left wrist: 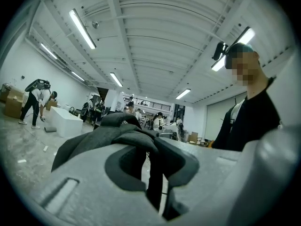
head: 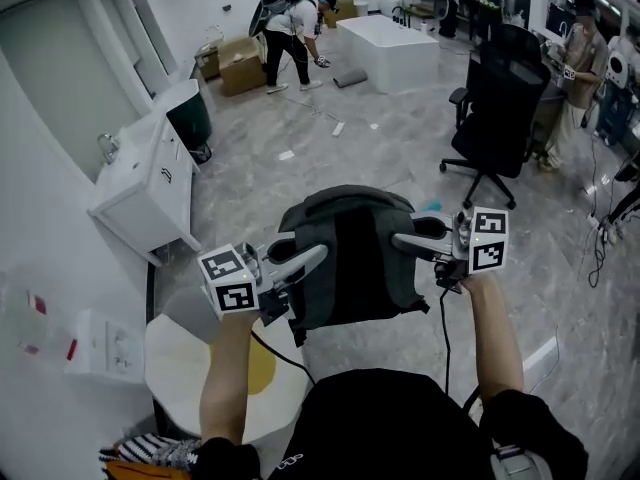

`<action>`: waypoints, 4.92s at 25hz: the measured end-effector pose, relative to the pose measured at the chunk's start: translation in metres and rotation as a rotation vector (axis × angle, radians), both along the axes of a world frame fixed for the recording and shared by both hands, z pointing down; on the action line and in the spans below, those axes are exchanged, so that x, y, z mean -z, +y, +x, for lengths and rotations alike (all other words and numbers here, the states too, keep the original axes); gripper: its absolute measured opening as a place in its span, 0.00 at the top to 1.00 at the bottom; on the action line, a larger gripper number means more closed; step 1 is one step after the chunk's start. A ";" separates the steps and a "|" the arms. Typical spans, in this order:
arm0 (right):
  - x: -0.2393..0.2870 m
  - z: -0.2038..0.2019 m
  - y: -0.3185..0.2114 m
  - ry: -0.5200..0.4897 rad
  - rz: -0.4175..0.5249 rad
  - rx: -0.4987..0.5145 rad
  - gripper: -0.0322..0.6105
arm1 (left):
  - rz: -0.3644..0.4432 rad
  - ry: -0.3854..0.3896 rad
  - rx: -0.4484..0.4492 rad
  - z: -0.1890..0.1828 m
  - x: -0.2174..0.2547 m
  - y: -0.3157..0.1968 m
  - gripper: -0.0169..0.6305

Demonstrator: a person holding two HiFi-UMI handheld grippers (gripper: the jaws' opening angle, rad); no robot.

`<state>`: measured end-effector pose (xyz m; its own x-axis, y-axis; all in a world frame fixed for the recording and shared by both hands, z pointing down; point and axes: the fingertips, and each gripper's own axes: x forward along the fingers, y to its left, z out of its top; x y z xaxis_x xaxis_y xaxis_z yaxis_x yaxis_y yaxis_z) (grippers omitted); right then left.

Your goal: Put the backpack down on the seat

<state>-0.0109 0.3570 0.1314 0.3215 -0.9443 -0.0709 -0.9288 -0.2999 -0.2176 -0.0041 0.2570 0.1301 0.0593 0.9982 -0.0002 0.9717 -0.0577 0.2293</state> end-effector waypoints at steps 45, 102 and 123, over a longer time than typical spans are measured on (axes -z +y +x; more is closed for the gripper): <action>-0.030 0.157 -0.332 -0.101 -0.096 0.672 0.83 | -0.128 -0.064 0.777 0.089 -0.026 -0.309 0.89; -0.115 0.127 -0.508 -0.246 -0.132 1.643 0.82 | -0.263 -0.199 1.819 0.019 -0.116 -0.386 0.89; -0.262 0.101 -0.501 -0.492 -0.443 1.517 0.82 | -0.456 -0.490 1.755 -0.005 -0.270 -0.381 0.89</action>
<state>0.0903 -0.1440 0.3931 -0.9437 -0.3169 0.0949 -0.2872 0.6424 -0.7105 -0.0090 -0.1240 0.4004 0.9577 -0.2621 0.1185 -0.2654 -0.6465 0.7153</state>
